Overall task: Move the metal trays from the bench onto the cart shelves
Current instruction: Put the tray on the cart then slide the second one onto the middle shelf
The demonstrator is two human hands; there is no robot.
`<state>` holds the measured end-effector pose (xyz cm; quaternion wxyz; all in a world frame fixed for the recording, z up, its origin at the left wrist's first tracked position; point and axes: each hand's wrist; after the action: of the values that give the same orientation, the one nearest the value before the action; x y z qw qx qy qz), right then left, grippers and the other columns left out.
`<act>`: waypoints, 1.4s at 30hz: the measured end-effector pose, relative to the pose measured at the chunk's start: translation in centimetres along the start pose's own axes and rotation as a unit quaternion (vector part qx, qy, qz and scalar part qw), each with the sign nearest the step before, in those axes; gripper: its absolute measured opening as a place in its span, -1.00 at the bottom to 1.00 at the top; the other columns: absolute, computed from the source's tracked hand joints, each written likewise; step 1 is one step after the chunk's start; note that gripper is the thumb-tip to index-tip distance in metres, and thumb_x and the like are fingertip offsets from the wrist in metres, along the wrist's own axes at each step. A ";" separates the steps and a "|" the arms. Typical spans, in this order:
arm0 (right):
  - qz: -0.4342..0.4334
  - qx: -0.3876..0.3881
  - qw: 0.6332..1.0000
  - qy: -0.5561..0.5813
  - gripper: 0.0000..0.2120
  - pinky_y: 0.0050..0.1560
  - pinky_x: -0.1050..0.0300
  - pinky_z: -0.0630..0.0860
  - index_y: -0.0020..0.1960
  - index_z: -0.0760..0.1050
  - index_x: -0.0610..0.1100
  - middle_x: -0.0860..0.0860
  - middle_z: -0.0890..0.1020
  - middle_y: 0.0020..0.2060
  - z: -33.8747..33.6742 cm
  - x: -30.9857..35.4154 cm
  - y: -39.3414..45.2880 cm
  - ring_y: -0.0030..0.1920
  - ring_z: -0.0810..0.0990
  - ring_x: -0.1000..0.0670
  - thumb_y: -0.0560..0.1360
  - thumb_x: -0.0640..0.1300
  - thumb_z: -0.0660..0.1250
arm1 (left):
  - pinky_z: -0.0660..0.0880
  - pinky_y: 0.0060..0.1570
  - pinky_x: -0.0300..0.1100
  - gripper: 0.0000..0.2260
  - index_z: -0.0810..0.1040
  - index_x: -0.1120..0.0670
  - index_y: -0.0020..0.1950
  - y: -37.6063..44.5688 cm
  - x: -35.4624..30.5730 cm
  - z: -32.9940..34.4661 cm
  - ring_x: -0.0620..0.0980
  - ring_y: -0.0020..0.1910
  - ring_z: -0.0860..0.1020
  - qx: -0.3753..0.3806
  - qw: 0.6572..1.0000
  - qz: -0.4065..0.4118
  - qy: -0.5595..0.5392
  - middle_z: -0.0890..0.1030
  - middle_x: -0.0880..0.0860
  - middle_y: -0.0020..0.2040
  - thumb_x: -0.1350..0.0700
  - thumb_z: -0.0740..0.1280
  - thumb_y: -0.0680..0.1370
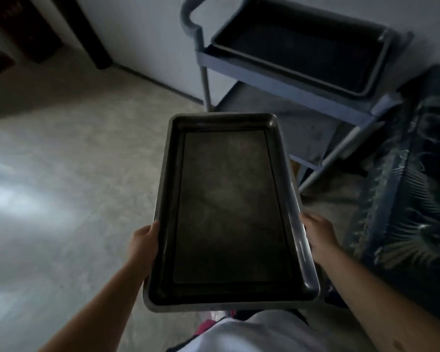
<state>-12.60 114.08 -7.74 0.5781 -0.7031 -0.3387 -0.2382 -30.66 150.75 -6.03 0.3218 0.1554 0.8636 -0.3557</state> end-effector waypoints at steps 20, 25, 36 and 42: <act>0.027 -0.146 0.989 0.023 -0.73 -0.20 -0.01 0.35 -0.41 0.52 -0.10 0.00 0.49 -0.44 5.6 6.7 31.4 -0.26 0.47 -0.05 0.39 0.02 0.39 | 0.31 -0.35 -0.08 -0.54 0.48 0.13 -0.34 31.4 -14.1 22.2 0.03 -0.40 0.40 0.062 0.993 0.067 0.077 0.45 0.05 -0.43 -0.16 0.18 0.62; 0.005 -0.156 0.987 0.045 -0.71 -0.18 0.05 0.32 -0.41 0.49 -0.06 0.08 0.46 -0.47 7.7 6.3 36.7 -0.31 0.42 0.01 0.45 0.00 0.37 | 0.25 -0.36 -0.06 -0.54 0.38 0.16 -0.36 37.2 -14.6 25.8 0.05 -0.40 0.33 0.069 0.989 0.094 0.087 0.37 0.08 -0.42 -0.12 0.19 0.62; 0.015 -0.182 0.977 0.115 -0.77 -0.10 -0.04 0.40 -0.31 0.56 -0.08 -0.17 0.54 -0.20 11.8 4.1 42.7 -0.13 0.53 -0.13 0.36 0.07 0.40 | 0.31 -0.34 -0.08 -0.54 0.51 0.23 -0.26 46.8 -16.7 28.5 0.02 -0.37 0.40 0.095 0.981 0.148 0.077 0.49 0.09 -0.36 -0.14 0.23 0.58; -0.021 -0.182 0.980 0.076 -0.73 -0.19 -0.03 0.27 -0.29 0.41 -0.08 -0.14 0.38 -0.32 12.6 5.9 45.5 -0.22 0.38 -0.13 0.41 0.09 0.35 | 0.38 -0.34 -0.12 -0.58 0.59 0.10 -0.28 49.5 -17.3 30.3 -0.13 -0.47 0.46 0.101 0.984 0.141 0.043 0.54 -0.06 -0.45 -0.22 0.23 0.52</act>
<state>24.76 122.91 -35.89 0.4596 -0.7688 -0.2599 -0.3609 20.33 163.02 -36.37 0.3142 0.3220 0.8058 -0.3850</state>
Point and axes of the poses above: each hand's wrist, its own y-axis towards the middle knuckle, its own z-axis out of the palm, x = y × z
